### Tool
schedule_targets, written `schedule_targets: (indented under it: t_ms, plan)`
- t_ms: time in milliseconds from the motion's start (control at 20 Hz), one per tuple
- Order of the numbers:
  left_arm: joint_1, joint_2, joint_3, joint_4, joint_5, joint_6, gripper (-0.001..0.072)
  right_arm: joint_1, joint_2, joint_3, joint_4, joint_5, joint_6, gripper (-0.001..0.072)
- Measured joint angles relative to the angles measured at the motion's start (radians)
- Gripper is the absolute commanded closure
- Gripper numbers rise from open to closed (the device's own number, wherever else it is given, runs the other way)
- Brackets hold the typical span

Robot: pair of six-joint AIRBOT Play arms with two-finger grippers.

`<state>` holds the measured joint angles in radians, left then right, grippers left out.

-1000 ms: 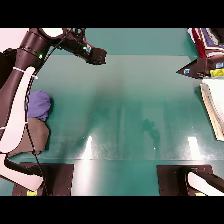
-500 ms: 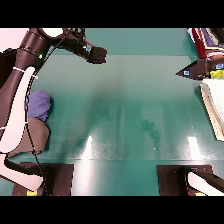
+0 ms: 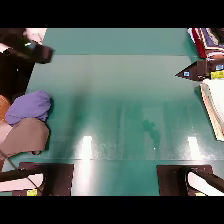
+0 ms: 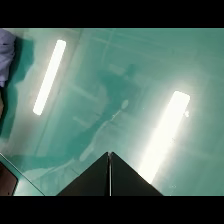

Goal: Fold the shirts.

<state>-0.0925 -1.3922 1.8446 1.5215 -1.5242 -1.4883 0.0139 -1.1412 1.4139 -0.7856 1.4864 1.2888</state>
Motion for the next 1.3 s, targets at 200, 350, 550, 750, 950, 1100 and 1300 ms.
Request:
schedule_targets:
  t_ms: [200,350,550,750,950,1100,1300]
  plan:
    - [0.158,0.13,-0.272,0.071,-0.015,-0.007,0.0092,0.0,0.0,0.0,0.0,-0.003,0.0,0.0695]
    - [0.255,0.165,-0.486,0.106,0.05,-0.027,-0.0012,0.0,0.0,0.0,0.0,-0.013,0.0,0.0695]
    - [0.331,0.182,-0.731,0.131,0.24,-0.045,-0.0012,0.0,0.0,0.0,0.0,-0.018,0.0,0.0695]
    - [0.354,0.185,-0.875,0.141,0.403,-0.051,0.0195,0.0,0.0,0.0,0.0,-0.025,0.0,0.0695]
    - [0.36,0.187,-0.921,0.145,0.47,-0.051,0.0683,0.0,0.0,0.0,0.0,-0.033,0.0,0.0695]
    - [0.362,0.188,-0.925,0.145,0.476,-0.051,0.0682,0.0,0.0,0.0,0.0,-0.035,0.0,0.0695]
    - [0.362,0.224,-0.837,0.137,0.411,-0.05,0.0683,0.0,0.006,0.0,0.013,-0.05,0.0,0.0695]
